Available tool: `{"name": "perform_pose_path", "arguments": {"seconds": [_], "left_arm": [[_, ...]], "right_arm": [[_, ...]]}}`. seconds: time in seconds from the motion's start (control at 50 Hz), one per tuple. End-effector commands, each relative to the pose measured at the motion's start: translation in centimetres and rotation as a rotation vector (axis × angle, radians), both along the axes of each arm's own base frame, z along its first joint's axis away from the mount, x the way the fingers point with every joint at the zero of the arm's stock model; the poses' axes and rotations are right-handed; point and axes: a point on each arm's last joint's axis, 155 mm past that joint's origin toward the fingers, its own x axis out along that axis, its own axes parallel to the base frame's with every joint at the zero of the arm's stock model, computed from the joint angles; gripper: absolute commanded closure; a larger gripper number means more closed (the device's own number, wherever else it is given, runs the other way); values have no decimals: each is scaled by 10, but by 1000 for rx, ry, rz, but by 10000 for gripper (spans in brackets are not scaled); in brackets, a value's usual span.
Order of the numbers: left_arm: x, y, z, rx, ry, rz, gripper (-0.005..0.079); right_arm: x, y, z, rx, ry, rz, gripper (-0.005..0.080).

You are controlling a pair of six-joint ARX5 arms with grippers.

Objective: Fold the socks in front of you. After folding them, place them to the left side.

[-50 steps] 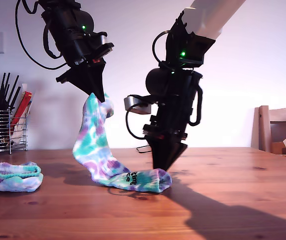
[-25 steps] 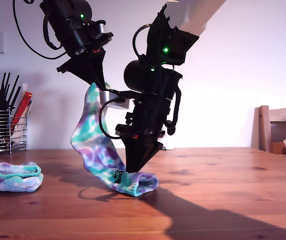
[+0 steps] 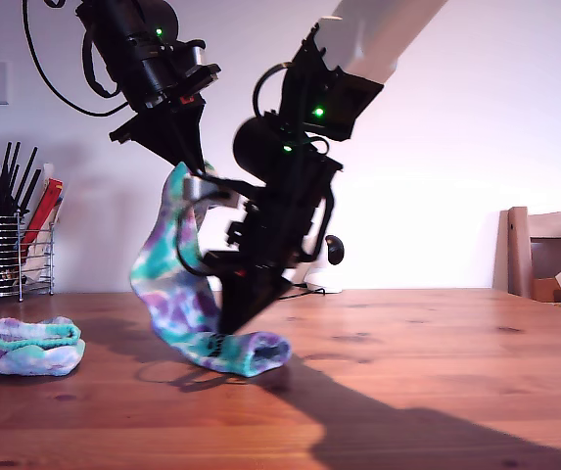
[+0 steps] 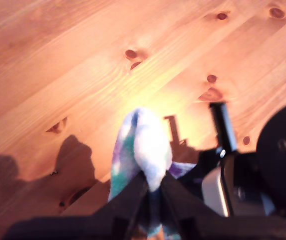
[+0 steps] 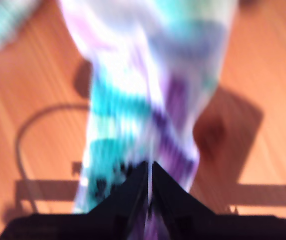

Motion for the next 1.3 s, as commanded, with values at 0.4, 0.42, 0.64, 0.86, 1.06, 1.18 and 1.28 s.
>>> {"name": "perform_pose_path", "arguments": {"seconds": [0.4, 0.42, 0.64, 0.86, 1.06, 1.18, 1.28], "left_arm": [[6, 14, 9, -5, -21, 26, 762], [6, 14, 9, -4, -23, 21, 762], [6, 14, 9, -4, -24, 19, 762], [4, 10, 10, -26, -16, 13, 762], [3, 8, 10, -33, -9, 18, 762], [3, 8, 10, -34, -6, 21, 762], [3, 8, 10, -34, -7, 21, 762]], "right_arm": [[-32, -10, -51, -95, 145, 17, 765], [-32, -9, -51, -92, 146, 18, 765], [-30, 5, -53, -51, 125, 36, 765], [-26, 24, -56, -16, 76, 49, 765], [-10, 34, -53, 24, 13, 32, 765], [-9, 32, -60, 12, 15, 27, 765], [-7, 34, -58, 25, 15, 12, 765]]}}
